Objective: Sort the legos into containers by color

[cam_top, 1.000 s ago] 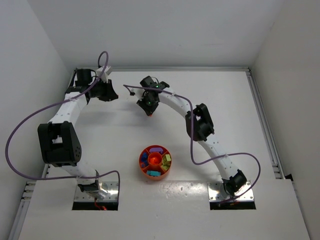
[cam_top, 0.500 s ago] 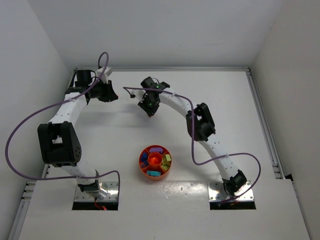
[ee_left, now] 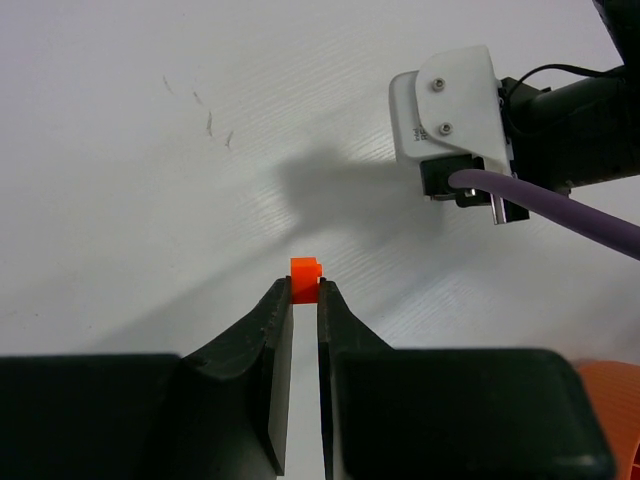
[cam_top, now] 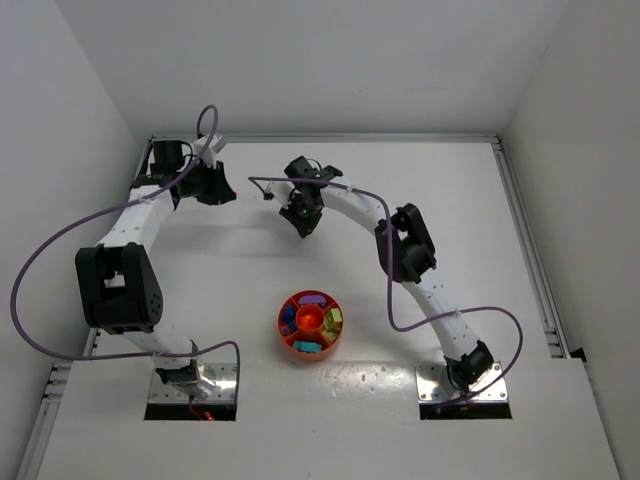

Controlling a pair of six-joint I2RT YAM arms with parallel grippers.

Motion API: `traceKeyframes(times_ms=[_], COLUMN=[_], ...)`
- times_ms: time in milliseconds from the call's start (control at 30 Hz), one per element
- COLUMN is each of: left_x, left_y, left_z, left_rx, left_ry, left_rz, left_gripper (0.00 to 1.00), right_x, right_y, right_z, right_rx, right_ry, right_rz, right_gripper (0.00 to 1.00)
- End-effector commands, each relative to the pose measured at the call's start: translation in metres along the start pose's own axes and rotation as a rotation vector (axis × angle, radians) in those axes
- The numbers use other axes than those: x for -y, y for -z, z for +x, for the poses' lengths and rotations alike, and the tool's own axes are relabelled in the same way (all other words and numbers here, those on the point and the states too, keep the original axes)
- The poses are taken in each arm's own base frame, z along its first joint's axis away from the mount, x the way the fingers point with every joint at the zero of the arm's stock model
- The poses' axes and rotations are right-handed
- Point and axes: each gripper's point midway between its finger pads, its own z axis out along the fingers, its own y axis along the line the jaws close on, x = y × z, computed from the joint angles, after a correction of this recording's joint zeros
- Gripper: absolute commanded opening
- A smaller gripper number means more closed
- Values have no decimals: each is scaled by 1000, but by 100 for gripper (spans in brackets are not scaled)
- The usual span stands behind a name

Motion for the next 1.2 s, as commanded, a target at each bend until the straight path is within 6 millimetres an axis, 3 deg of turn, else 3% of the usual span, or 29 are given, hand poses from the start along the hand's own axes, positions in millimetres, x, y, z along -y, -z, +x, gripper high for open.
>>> traceKeyframes(times_ms=[0,233,567,600,867,933,1000,1167], left_x=[5,20,40,42,49,49,55,59], left_y=[11,6,5,6,1,0,0,11], left_z=[-14,-16,-1,4,19,17,12,2], left_rx=[51,54,44,39,14,23,31,53], left_ry=[-44,-70,-39,-18,153,169,157,133], left_rz=[3,8,14,15,28,28,47,46], left_gripper=[0,0,0,0,0,0,0,0], right_x=[-16,-32,-67,-70,-115,-128,-135,-157], right_y=[13,57,128,145,210,212,222,222], right_z=[32,19,39,36,45,53,51,47], right_rx=[-94,-18,29,62,212,217,261,291], right_ry=[-48,-69,-96,-97,-21,-14,4,82], right_rz=[-73,-121,-218,-224,-257,-284,-291,-304], right_gripper=[0,0,0,0,0,0,0,0])
